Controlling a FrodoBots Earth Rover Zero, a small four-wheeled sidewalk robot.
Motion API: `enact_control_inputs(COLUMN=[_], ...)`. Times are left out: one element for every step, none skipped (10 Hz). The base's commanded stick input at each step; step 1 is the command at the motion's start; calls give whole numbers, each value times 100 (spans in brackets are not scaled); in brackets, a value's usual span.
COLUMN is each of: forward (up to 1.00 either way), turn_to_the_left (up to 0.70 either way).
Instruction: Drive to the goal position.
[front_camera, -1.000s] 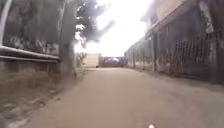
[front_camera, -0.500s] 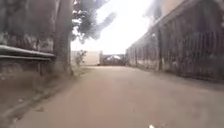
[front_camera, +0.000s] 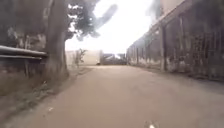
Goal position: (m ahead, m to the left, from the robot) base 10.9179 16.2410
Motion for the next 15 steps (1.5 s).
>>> enact_control_inputs(forward=[100, 100, 100, 100, 100, 100, 100, 100, 100, 100, 100, 100, 100, 100, 100], turn_to_the_left=[0, 0, 0, 0, 0, 0, 0, 0, 0, 0, 0, 0, 0, 0, 0])
